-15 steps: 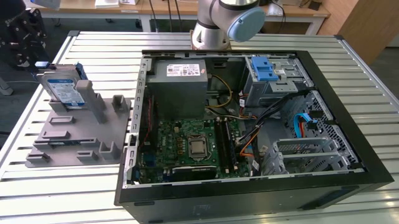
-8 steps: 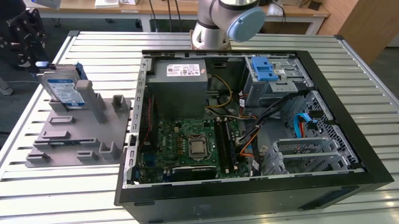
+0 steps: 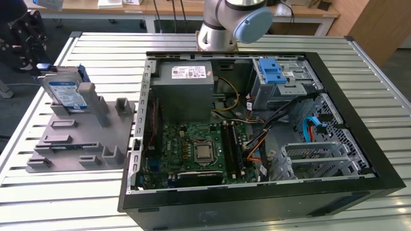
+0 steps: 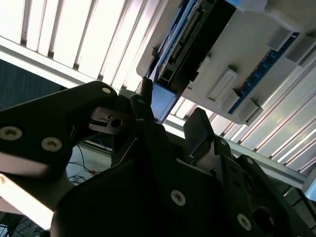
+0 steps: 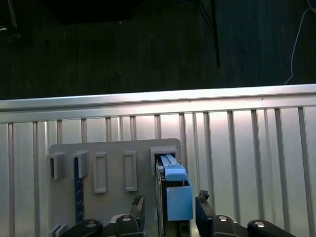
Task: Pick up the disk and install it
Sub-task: 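Pick up the disk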
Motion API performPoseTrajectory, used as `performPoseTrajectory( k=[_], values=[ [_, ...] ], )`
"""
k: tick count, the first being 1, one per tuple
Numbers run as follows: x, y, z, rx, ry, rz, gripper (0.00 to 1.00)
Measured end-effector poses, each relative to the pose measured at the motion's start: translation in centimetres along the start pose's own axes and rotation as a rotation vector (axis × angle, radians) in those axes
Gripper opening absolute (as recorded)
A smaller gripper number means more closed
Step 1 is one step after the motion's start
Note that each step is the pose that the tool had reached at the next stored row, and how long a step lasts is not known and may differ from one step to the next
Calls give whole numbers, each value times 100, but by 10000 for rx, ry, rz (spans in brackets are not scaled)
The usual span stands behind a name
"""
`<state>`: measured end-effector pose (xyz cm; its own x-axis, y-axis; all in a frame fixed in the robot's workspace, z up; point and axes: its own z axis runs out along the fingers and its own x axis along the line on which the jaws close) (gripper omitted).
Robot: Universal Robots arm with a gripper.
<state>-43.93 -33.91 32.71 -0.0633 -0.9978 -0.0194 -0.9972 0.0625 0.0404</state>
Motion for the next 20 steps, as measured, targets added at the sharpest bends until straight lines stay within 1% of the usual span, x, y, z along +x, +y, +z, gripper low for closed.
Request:
performPoseTrajectory(
  k=[2, 4, 8, 12, 16, 17, 20],
  values=[
    [-1, 1, 13, -5, 8, -175, 53],
    [0, 8, 26, 5, 12, -258, 53],
    [0, 28, 65, 80, 11, -266, 53],
    [-15, 31, 117, 103, 33, -266, 53],
    [-18, 51, 162, 210, 30, -278, 53],
    [-18, 55, 174, 225, 27, -279, 53],
    [-22, 62, 204, 224, 29, -279, 53]
  ],
)
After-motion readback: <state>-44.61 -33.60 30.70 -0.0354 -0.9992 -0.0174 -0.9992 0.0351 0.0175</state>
